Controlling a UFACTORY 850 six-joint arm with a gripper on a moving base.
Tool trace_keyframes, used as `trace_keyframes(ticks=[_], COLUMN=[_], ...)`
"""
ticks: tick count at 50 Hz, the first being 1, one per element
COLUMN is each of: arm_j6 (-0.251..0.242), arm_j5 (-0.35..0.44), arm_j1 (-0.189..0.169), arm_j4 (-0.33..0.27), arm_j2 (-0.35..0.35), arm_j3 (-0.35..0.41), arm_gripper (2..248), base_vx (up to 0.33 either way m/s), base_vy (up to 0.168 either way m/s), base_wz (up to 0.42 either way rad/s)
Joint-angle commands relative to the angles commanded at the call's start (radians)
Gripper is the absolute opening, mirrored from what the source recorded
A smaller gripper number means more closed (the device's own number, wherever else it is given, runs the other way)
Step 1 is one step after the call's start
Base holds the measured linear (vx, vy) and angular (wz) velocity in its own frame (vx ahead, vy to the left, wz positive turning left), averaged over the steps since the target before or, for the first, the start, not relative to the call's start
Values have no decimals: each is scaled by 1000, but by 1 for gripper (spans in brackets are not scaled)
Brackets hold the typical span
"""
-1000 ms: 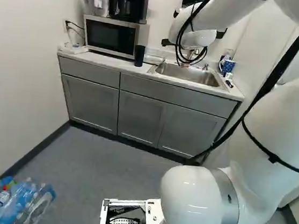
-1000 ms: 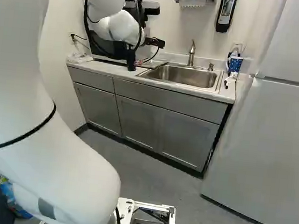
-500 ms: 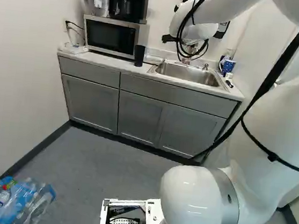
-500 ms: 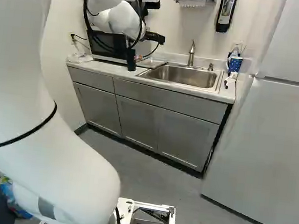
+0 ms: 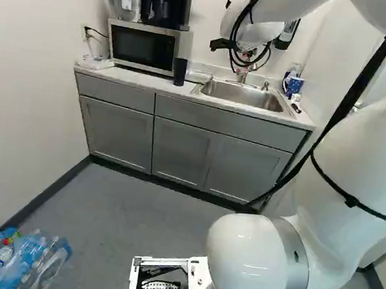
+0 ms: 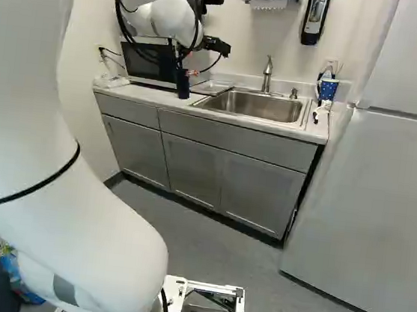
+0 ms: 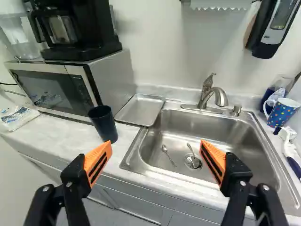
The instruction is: Rinse the cup and place it in the tray
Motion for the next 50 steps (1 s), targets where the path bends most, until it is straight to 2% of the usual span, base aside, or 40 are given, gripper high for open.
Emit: trace_keyframes(ticks=[23, 50], arm_j6=[0, 0], arm_j5=[-63, -63], arm_j1=[0, 0], arm_j4=[0, 0], arm_j2=[16, 33], arm_j3=[-32, -73], arm_gripper=[247, 247], base_vx=[0, 0], base_vy=[0, 0], base_wz=[0, 0])
